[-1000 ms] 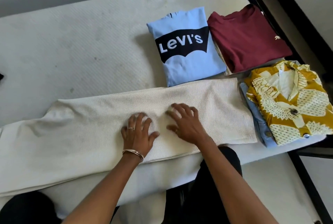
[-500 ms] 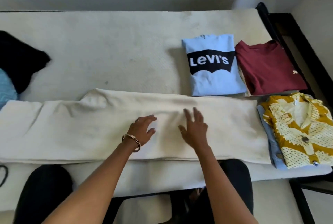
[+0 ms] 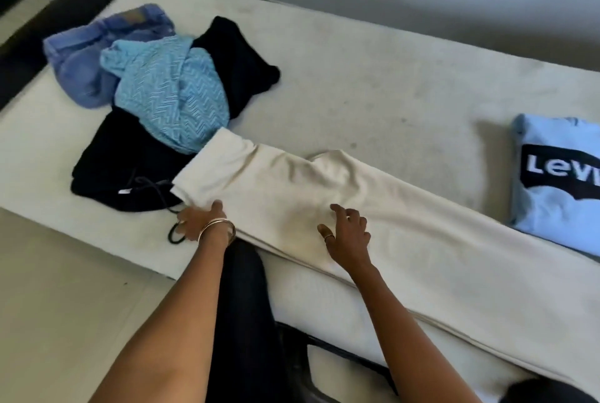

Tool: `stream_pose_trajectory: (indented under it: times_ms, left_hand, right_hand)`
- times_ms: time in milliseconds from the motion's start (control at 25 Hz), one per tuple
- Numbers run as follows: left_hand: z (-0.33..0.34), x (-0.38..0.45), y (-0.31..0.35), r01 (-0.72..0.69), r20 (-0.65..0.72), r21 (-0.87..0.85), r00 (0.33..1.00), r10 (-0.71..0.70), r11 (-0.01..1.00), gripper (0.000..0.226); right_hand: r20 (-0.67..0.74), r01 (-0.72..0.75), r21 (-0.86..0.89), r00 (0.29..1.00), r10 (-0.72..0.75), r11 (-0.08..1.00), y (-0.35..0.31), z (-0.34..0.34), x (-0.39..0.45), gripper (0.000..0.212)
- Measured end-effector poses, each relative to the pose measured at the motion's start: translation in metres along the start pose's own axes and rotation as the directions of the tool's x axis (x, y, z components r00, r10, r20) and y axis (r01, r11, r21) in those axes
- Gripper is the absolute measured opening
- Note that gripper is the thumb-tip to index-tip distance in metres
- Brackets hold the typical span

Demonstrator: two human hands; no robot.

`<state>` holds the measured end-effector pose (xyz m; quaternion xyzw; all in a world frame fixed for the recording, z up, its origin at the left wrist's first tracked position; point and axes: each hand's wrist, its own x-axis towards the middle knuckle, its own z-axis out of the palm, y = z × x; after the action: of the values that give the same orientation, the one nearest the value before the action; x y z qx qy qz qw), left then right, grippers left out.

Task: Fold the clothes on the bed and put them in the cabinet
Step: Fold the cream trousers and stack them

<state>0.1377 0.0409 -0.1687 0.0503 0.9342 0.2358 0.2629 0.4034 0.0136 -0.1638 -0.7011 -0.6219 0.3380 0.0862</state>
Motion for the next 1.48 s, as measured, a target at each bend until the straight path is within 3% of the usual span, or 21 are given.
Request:
stream_pose_trajectory:
  times_ms: [80,160,280,360,480,560,680,840,1000,1040,1080,1120,1160,1200,1240,1280,1320,1360,1400,1440,1480]
  left_hand:
    - [-0.006,0.014,-0.002,0.141,0.113,-0.236,0.987,-0.116,0.962,0.082]
    - [-0.011,0.009,0.006,0.249,0.330,-0.519,0.941,-0.078,0.818,0.065]
    - [-0.021,0.002,0.027,0.449,0.592,-0.654,0.805,0.043,0.609,0.033]
    - [-0.025,-0.006,0.032,0.445,0.587,-0.755,0.785,0.195,0.482,0.023]
    - [-0.028,-0.015,0.040,0.336,0.398,-0.913,0.856,0.331,0.230,0.028]
    - [-0.032,-0.026,0.051,0.331,0.358,-0.934,0.859,0.365,0.137,0.034]
    - [-0.040,-0.052,0.067,0.325,0.352,-0.935,0.819,0.454,0.139,0.027]
    - [-0.040,-0.093,0.080,0.307,0.366,-0.930,0.751,0.550,0.200,0.021]
    - [-0.020,-0.171,0.091,0.002,0.293,-0.912,0.700,0.651,0.410,0.037]
    - [-0.010,-0.203,0.088,-0.100,0.283,-0.892,0.638,0.716,0.442,0.043]
    - [0.000,-0.238,0.081,-0.200,0.286,-0.874,0.524,0.802,0.442,0.050]
    - [0.015,-0.275,0.070,-0.308,0.312,-0.851,0.354,0.882,0.425,0.057]
    - [0.031,-0.307,0.056,-0.432,0.363,-0.818,0.127,0.923,0.381,0.065]
    - [0.049,-0.339,0.041,-0.572,0.464,-0.756,-0.123,0.877,0.319,0.075]
    - [0.068,-0.371,0.024,-0.709,0.597,-0.672,-0.348,0.723,0.214,0.087]
    - [0.086,-0.395,0.009,-0.811,0.710,-0.583,-0.488,0.507,0.036,0.096]
    - [0.101,-0.413,-0.007,-0.848,0.793,-0.506,-0.529,0.302,-0.158,0.096]
    - [0.113,-0.423,-0.021,-0.839,0.845,-0.450,-0.511,0.158,-0.306,0.088]
    - [0.125,-0.424,-0.031,-0.829,0.881,-0.407,-0.467,0.076,-0.384,0.078]
    - [0.134,-0.418,-0.037,-0.843,0.908,-0.362,-0.416,0.056,-0.398,0.066]
    - [0.137,-0.405,-0.038,-0.876,0.929,-0.308,-0.360,0.079,-0.372,0.057]
  right_hand:
    - [0.006,0.081,-0.077,0.997,-0.081,0.994,-0.020,0.021,0.000,0.059]
    - [0.054,0.127,-0.191,0.991,-0.119,0.973,-0.022,0.038,-0.004,0.063]
    - [0.179,0.186,-0.314,0.975,-0.134,0.931,-0.017,0.046,-0.002,0.063]
    - [0.146,0.164,-0.275,0.981,-0.128,0.947,-0.014,0.039,0.002,0.060]
    - [-0.115,-0.070,-0.294,0.993,0.038,0.953,0.003,0.029,0.002,0.063]
    - [-0.030,-0.125,-0.319,0.992,0.121,0.940,0.019,0.021,0.001,0.066]
    - [0.176,-0.065,-0.276,0.977,0.117,0.959,0.027,0.004,0.005,0.065]
    - [-0.049,-0.072,0.233,0.995,0.086,0.970,0.024,-0.033,0.005,0.040]
    - [-0.263,0.076,0.670,0.954,0.141,0.738,0.033,-0.095,-0.020,0.021]
    - [-0.257,0.093,0.762,0.952,0.168,0.641,0.040,-0.112,-0.028,0.024]
    - [-0.235,0.112,0.854,0.954,0.185,0.508,0.049,-0.131,-0.035,0.030]
    - [-0.210,0.138,0.929,0.960,0.182,0.344,0.063,-0.149,-0.044,0.039]
    - [-0.210,0.183,0.969,0.963,0.166,0.164,0.078,-0.167,-0.053,0.052]
    - [-0.220,0.227,0.974,0.958,0.181,-0.016,0.098,-0.183,-0.063,0.064]
    - [-0.229,0.280,0.941,0.940,0.251,-0.191,0.127,-0.196,-0.072,0.071]
    - [-0.216,0.323,0.887,0.922,0.322,-0.329,0.158,-0.204,-0.081,0.077]
    - [-0.176,0.364,0.848,0.878,0.444,-0.384,0.190,-0.202,-0.090,0.083]
    - [-0.091,0.368,0.845,0.813,0.575,-0.387,0.217,-0.196,-0.102,0.090]
    - [0.042,0.330,0.855,0.725,0.687,-0.400,0.242,-0.185,-0.111,0.095]
    - [0.135,0.286,0.860,0.670,0.730,-0.422,0.262,-0.175,-0.118,0.098]
    - [0.153,0.236,0.901,0.615,0.773,-0.365,0.273,-0.168,-0.122,0.092]
